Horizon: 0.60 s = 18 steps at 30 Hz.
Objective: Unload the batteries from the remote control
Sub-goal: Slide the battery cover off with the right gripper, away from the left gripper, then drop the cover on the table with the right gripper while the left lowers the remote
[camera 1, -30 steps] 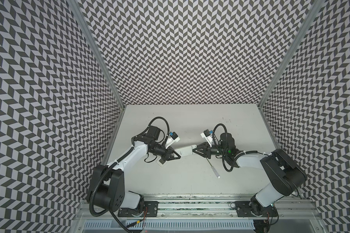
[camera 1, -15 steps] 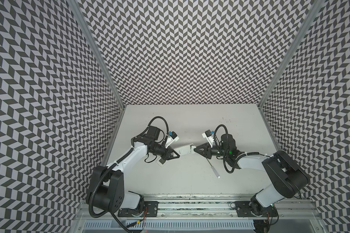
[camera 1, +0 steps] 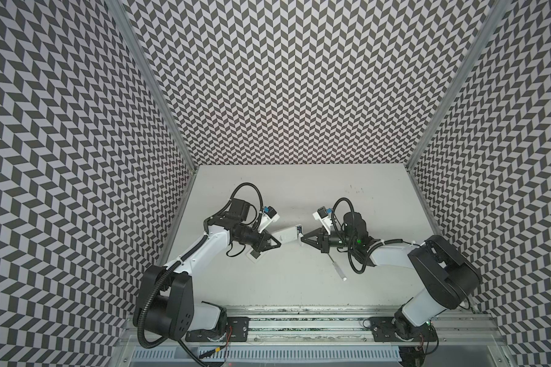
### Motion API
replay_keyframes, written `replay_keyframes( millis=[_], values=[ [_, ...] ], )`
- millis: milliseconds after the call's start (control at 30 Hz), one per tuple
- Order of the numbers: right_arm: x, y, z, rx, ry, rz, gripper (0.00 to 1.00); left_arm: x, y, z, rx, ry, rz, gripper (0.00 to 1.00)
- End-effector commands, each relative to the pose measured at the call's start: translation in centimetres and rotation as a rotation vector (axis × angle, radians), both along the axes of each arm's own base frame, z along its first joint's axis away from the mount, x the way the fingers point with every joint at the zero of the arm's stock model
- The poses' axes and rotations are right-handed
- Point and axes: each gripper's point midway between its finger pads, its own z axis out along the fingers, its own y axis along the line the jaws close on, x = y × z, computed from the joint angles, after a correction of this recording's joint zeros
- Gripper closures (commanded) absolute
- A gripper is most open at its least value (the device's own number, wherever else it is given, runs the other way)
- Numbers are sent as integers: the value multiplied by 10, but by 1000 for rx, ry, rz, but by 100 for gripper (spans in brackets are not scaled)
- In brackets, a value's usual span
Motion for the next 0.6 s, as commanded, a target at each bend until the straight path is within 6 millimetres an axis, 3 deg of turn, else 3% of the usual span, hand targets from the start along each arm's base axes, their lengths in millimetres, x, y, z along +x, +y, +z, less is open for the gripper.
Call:
replay_keyframes(
  millis=[0,133,267,433,567],
  values=[
    [4,2,5,3,-42,-7,100,8,3,13,-22,-66,23,100],
    [12,-4,5,-42,-50,-60,100,11,5,13,-20,-69,35,100],
    [26,-23,8,-112,-82,-191,100,16,7,11,-12,-62,56,100],
    [51,-62,0,-232,-78,-390,100,19,1,4,-12,-19,51,100],
    [70,-105,-6,-334,-66,-614,100,14,-9,-6,-4,25,17,100]
  ],
)
